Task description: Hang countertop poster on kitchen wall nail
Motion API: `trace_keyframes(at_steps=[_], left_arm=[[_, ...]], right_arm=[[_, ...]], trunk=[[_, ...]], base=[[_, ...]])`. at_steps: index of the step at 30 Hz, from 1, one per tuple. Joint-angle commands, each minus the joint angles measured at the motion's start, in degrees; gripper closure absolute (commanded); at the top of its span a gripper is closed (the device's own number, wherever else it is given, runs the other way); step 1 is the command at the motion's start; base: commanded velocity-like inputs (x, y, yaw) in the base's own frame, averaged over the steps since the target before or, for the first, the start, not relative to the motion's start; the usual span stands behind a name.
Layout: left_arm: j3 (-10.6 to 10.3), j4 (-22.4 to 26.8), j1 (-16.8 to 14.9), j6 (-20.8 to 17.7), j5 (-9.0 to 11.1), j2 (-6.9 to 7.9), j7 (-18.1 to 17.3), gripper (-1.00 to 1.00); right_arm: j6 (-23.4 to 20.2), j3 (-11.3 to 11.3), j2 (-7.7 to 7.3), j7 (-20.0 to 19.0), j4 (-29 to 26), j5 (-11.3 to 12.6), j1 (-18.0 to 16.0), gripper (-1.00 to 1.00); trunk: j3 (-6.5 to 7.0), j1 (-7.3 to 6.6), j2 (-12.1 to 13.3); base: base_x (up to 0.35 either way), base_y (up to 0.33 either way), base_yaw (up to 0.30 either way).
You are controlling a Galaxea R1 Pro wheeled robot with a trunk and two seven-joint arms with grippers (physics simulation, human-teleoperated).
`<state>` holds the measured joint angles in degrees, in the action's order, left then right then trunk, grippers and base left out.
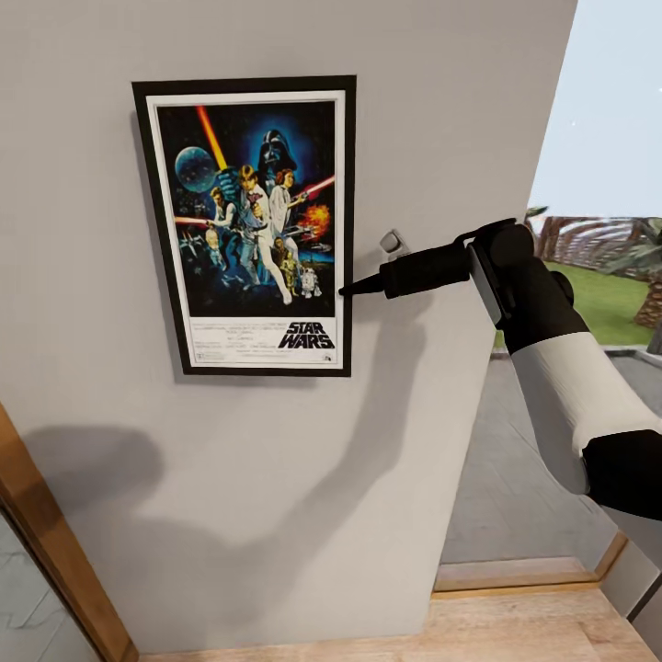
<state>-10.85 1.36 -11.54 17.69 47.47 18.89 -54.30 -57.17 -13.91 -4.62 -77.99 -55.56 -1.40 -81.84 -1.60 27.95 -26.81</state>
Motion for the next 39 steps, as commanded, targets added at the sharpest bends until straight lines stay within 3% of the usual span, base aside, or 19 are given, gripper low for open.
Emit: trace_keyframes(at_steps=[1,39], left_arm=[[-0.5,0.0,-0.1,0.3,0.4,0.01,-0.1,-1.00],[-0.5,0.0,-0.1,0.2,0.4,0.01,0.0,-1.00]], right_arm=[[-0.6,-0.1,-0.04,-0.3,0.0,-0.1,-0.1,1.00],[-0.6,-0.1,-0.29,-0.4,0.0,-0.1,-0.1,1.00]], trunk=[[-0.13,0.03,-0.1],[-0.13,0.03,-0.1]], base=[[0.004,0.000,0.000],[0.025,0.000,0.000]])
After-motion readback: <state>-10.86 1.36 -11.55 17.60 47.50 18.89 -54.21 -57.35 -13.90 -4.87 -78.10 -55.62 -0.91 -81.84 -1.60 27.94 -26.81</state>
